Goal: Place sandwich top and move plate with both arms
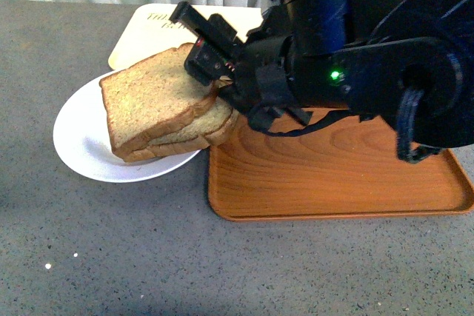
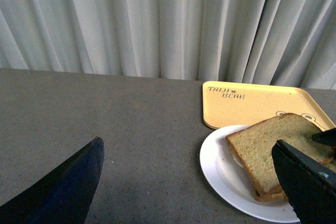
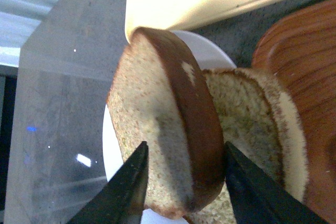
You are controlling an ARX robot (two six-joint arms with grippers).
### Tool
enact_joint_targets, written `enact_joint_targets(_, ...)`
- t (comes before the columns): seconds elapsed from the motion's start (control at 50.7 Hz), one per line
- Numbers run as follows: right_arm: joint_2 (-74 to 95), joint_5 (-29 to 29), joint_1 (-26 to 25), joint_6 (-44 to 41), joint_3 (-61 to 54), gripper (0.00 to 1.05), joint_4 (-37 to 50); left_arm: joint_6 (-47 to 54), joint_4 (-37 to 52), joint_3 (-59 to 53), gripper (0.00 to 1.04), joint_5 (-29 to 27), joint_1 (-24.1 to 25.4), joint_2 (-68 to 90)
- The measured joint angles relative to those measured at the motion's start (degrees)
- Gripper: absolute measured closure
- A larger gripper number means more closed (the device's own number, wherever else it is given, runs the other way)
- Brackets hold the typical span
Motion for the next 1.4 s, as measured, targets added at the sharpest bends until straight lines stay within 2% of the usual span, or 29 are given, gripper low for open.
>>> enact_joint_targets(0.217,-6.7,4.0,-5.2,-8.9,-4.9,0.28,3.8,0.0,0.0,0.0,0.09,0.0,0.0,0.0)
enact_joint_targets(0.256,-7.5,9.2,-5.8,-13.1,-6.8,0.30,8.8,0.0,0.0,0.0,0.09,0.0,0.0,0.0)
enact_joint_targets(0.276,-8.6,15.8,-6.8,-18.3,-9.4,0.35,15.3,0.0,0.0,0.0,0.09,0.0,0.0,0.0)
enact_joint_targets(0.335,-13.5,26.6,-10.0,-32.4,-18.1,0.49,28.7,0.0,0.0,0.0,0.09,0.0,0.0,0.0)
enact_joint_targets(0.375,-17.3,27.4,-12.3,-39.0,-22.8,0.58,33.1,0.0,0.0,0.0,0.09,0.0,0.0,0.0)
enact_joint_targets(0.473,-23.9,25.4,-14.8,-45.8,-30.0,0.76,35.2,0.0,0.0,0.0,0.09,0.0,0.0,0.0)
enact_joint_targets(0.532,-27.2,23.3,-16.5,-48.1,-35.0,0.90,35.2,0.0,0.0,0.0,0.09,0.0,0.0,0.0)
enact_joint_targets(0.611,-30.5,21.7,-18.2,-49.4,-39.0,1.03,35.0,0.0,0.0,0.0,0.09,0.0,0.0,0.0)
enact_joint_targets(0.907,-42.6,17.7,-22.5,-50.2,-47.5,1.03,31.7,0.0,0.0,0.0,0.09,0.0,0.0,0.0)
enact_joint_targets(1.321,-59.1,13.6,-26.3,-50.4,-54.2,1.03,21.8,0.0,0.0,0.0,0.09,0.0,0.0,0.0)
enact_joint_targets(1.4,-62.6,9.9,-29.0,-50.4,-55.1,1.03,19.2,0.0,0.0,0.0,0.09,0.0,0.0,0.0)
